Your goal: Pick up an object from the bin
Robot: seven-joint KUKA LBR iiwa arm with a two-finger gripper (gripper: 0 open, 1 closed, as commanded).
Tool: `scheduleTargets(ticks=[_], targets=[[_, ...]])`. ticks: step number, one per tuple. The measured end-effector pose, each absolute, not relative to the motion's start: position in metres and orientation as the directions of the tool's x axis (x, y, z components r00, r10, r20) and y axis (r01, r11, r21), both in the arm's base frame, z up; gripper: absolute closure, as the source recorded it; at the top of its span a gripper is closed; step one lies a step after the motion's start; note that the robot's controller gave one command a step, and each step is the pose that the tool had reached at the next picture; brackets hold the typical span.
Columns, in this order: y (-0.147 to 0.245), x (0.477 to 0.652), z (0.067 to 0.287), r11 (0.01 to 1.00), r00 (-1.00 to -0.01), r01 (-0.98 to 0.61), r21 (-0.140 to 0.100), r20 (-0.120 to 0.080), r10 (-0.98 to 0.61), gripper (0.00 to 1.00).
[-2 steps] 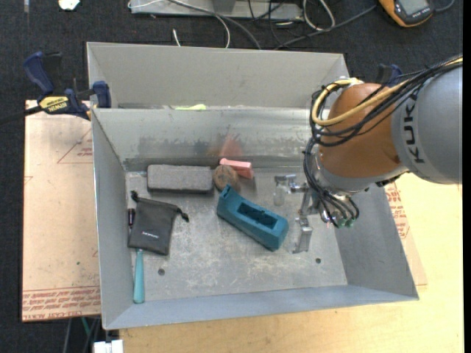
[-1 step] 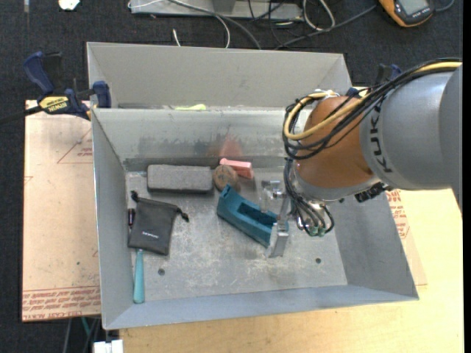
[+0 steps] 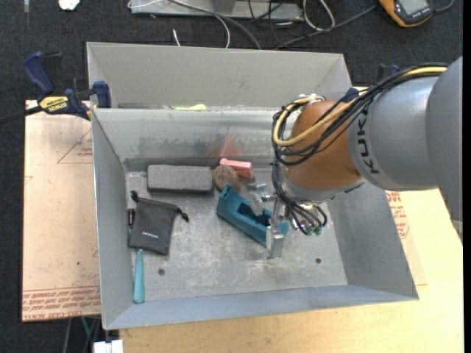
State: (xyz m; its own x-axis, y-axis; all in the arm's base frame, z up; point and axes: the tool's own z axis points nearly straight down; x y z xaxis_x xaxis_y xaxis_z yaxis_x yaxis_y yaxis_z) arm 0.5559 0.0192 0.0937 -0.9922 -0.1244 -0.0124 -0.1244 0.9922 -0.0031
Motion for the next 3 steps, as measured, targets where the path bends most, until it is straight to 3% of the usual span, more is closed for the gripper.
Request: scheduleTargets(ticks=[1, 2, 3], targets=[[0.017, 0.566, 0.084, 0.971, -0.971, -0.239, -0.004, -0.022, -0.239, 0.00], [-0.021, 0.570, 0.074, 0.989, -0.988, -0.149, -0.002, -0.026, -0.149, 1.00], [-0.021, 0.570, 0.074, 0.989, -0.988, -0.149, -0.002, -0.026, -0.149, 1.00]])
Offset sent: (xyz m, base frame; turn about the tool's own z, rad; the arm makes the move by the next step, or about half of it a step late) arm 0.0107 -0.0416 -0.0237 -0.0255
